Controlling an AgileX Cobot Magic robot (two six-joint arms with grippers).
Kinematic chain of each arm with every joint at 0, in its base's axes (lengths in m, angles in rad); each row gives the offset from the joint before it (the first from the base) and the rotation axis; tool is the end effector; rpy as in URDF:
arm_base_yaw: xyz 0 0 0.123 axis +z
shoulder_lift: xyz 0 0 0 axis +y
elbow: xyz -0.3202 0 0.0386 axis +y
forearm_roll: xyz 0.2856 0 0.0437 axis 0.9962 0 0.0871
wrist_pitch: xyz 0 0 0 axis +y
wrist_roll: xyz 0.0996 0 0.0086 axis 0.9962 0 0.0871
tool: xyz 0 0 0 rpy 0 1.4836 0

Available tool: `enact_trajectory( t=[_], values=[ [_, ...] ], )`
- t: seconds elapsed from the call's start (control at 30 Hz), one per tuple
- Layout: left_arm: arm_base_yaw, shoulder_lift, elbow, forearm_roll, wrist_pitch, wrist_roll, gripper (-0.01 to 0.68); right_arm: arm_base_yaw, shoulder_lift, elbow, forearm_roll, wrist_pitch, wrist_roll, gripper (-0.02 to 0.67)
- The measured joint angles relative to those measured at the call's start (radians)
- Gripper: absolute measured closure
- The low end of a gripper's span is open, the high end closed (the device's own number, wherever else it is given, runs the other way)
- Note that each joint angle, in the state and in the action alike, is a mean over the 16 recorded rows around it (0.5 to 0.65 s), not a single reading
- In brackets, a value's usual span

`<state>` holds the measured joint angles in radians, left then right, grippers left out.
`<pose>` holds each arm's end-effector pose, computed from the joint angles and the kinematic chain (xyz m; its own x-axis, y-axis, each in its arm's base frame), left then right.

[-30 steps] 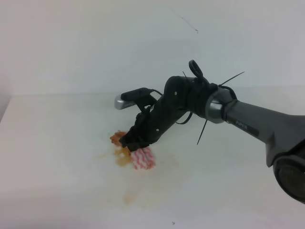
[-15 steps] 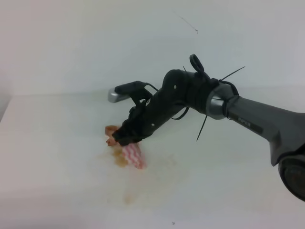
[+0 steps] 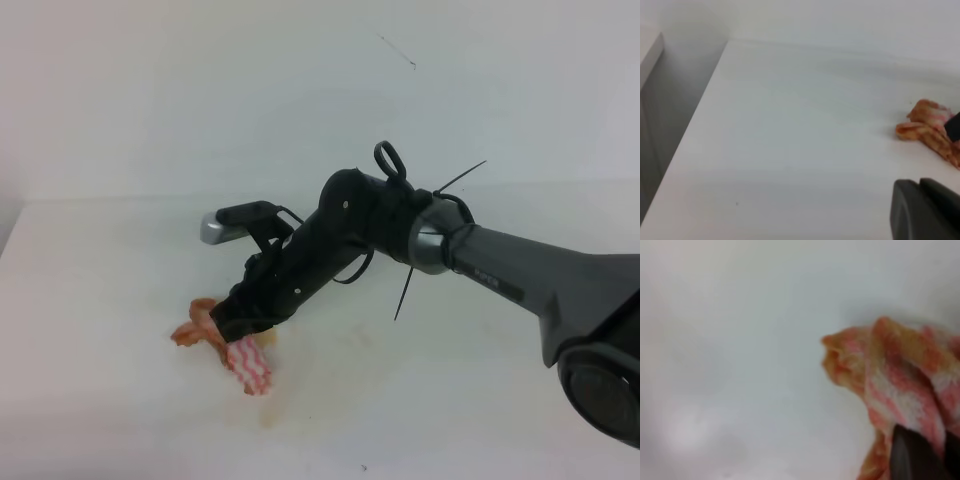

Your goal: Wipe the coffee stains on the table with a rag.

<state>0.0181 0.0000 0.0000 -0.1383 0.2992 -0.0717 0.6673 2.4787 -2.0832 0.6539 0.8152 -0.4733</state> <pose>0.0631 -0.0029 0.1844 -0.2078 -0.2061 -0.9562 -0.0209 0.9783 -0.2064 0.4472 0.4087 0.1441 -0.6723 -0.5176 -0.5292 -0.7333 0.5637 0.3802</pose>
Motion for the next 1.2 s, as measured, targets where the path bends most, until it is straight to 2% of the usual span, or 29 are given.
enact_trajectory(
  t=[0.33,0.73,1.2],
  values=[
    [0.000,0.000,0.000,0.000,0.000,0.000,0.675,-0.031,0.038,-0.001,-0.086,-0.028,0.058,0.621],
    [0.000,0.000,0.000,0.000,0.000,0.000,0.675,-0.140,0.035,-0.005,-0.213,0.002,0.145,0.621],
    [0.000,-0.002,0.002,0.000,-0.001,0.000,0.675,-0.197,-0.035,-0.003,-0.451,0.087,0.231,0.621]
  ],
)
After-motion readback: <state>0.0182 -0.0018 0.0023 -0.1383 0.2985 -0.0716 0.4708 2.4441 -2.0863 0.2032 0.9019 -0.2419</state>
